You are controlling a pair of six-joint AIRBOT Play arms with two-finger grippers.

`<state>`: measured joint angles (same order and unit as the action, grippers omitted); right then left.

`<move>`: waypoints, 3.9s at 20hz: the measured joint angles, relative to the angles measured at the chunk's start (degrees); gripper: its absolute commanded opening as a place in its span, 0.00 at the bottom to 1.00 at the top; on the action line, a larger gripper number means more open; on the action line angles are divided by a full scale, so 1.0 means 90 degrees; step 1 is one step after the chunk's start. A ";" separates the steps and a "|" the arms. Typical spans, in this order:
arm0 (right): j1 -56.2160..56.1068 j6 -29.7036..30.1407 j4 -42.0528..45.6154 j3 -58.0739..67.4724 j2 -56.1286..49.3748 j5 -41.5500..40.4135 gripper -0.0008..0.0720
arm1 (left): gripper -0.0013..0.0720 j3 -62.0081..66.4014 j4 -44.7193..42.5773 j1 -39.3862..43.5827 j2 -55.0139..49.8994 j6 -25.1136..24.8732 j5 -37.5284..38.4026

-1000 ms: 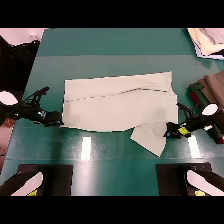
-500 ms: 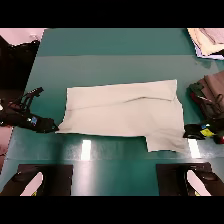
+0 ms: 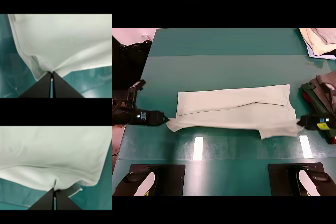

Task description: Fold the shirts.

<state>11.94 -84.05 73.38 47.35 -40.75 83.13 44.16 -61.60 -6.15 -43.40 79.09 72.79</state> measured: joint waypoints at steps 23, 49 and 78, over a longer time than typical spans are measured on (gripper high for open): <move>-0.0452 0.0590 -0.0228 0.4371 -0.5418 -0.0784 0.70 | 0.56 0.1195 0.1234 0.0002 -0.2929 -0.0624 -0.3026; 0.1299 0.2225 -0.2667 0.3339 -0.6914 -0.0211 0.56 | 0.05 0.1290 0.1530 0.1603 -0.2973 -0.0483 -0.1634; -0.2200 0.1241 -0.3679 0.6574 -0.5462 0.0321 0.03 | 0.05 0.5202 0.1639 0.3922 -0.7094 0.0595 -0.2674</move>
<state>-7.86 -72.88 40.27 106.52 -89.91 86.02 90.98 -46.85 29.15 -107.24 84.44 48.73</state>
